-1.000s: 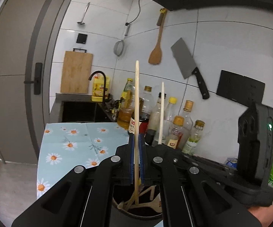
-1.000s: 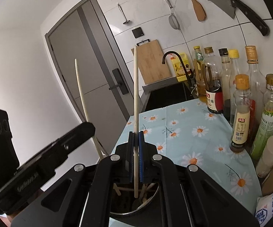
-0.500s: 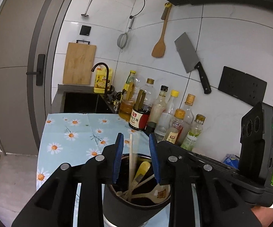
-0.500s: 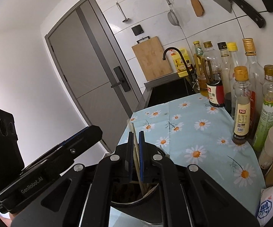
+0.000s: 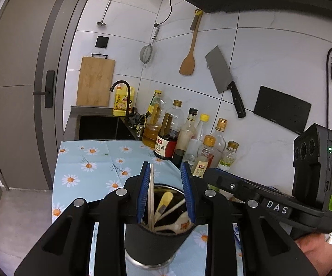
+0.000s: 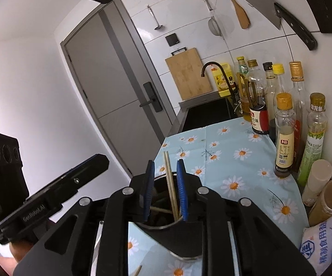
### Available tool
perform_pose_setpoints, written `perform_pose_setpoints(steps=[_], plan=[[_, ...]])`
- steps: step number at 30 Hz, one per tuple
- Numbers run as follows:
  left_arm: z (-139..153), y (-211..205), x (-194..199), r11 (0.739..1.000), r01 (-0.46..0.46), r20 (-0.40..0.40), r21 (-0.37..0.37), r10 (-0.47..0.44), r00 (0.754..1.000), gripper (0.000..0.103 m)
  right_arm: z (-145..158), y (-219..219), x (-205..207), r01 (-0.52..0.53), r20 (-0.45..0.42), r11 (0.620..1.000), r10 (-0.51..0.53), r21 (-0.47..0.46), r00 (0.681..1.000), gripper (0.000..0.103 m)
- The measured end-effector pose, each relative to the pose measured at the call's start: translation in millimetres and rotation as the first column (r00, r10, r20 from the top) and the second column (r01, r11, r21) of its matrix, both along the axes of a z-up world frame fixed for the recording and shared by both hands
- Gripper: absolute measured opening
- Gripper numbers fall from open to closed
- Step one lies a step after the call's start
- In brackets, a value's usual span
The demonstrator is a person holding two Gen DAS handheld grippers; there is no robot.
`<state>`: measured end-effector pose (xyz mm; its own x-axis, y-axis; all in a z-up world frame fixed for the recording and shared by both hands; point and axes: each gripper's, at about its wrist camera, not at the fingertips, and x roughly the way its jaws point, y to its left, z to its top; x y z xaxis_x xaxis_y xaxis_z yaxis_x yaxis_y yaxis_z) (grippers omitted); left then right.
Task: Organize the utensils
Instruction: 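Withdraw both grippers from the holder and move them back over the table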
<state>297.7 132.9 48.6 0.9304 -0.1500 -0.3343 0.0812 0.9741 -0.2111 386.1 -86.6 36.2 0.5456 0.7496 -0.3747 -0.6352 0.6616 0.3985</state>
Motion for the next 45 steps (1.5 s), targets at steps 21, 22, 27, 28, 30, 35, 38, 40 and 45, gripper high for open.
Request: perform_pose_setpoints(steps=[21, 22, 27, 28, 30, 35, 38, 40, 45], plan=[[-41.0, 31.9, -106.5, 0.992, -0.105, -0.237, -0.075, 0.084, 0.968, 0.026, -37.4, 57.1, -84.7, -0.5, -0.179, 0.725, 0.476, -0.474, 0.861, 0.032], [-45.7, 31.3, -109.8, 0.991, -0.106, -0.25, -0.077, 0.084, 0.965, 0.026, -42.6, 61.4, -87.1, -0.523, -0.2, 0.697, 0.494, -0.49, 0.846, 0.032], [-77.3, 30.9, -124.2, 0.982, -0.144, -0.34, -0.125, 0.094, 0.936, 0.026, -75.0, 83.1, -96.3, -0.613, -0.306, 0.558, 0.548, -0.56, 0.778, 0.032], [-83.6, 30.9, -126.8, 0.979, -0.156, -0.354, -0.132, 0.1, 0.93, 0.026, -83.5, 88.1, -97.6, -0.632, -0.336, 0.527, 0.553, -0.568, 0.763, 0.032], [-99.3, 32.2, -134.6, 0.971, -0.181, -0.386, -0.159, 0.107, 0.916, 0.026, -96.6, 96.5, -99.9, -0.656, -0.377, 0.474, 0.557, -0.587, 0.74, 0.031], [-128.3, 34.6, -151.4, 0.942, -0.238, -0.438, -0.238, 0.115, 0.892, 0.026, -126.3, 114.7, -106.2, -0.699, -0.461, 0.341, 0.561, -0.628, 0.688, 0.031], [-144.6, 33.1, -160.0, 0.927, -0.262, -0.468, -0.267, 0.113, 0.877, 0.026, -138.4, 122.1, -109.7, -0.708, -0.493, 0.269, 0.56, -0.652, 0.666, 0.025], [-152.4, 33.0, -167.2, 0.919, -0.277, -0.481, -0.281, 0.115, 0.869, 0.026, -147.9, 124.0, -112.1, -0.699, -0.51, 0.207, 0.549, -0.685, 0.662, 0.023], [-167.6, 31.6, -177.4, 0.909, -0.289, -0.507, -0.3, 0.105, 0.855, 0.026, -167.2, 119.9, -113.4, -0.69, -0.57, 0.094, 0.488, -0.718, 0.66, 0.014]])
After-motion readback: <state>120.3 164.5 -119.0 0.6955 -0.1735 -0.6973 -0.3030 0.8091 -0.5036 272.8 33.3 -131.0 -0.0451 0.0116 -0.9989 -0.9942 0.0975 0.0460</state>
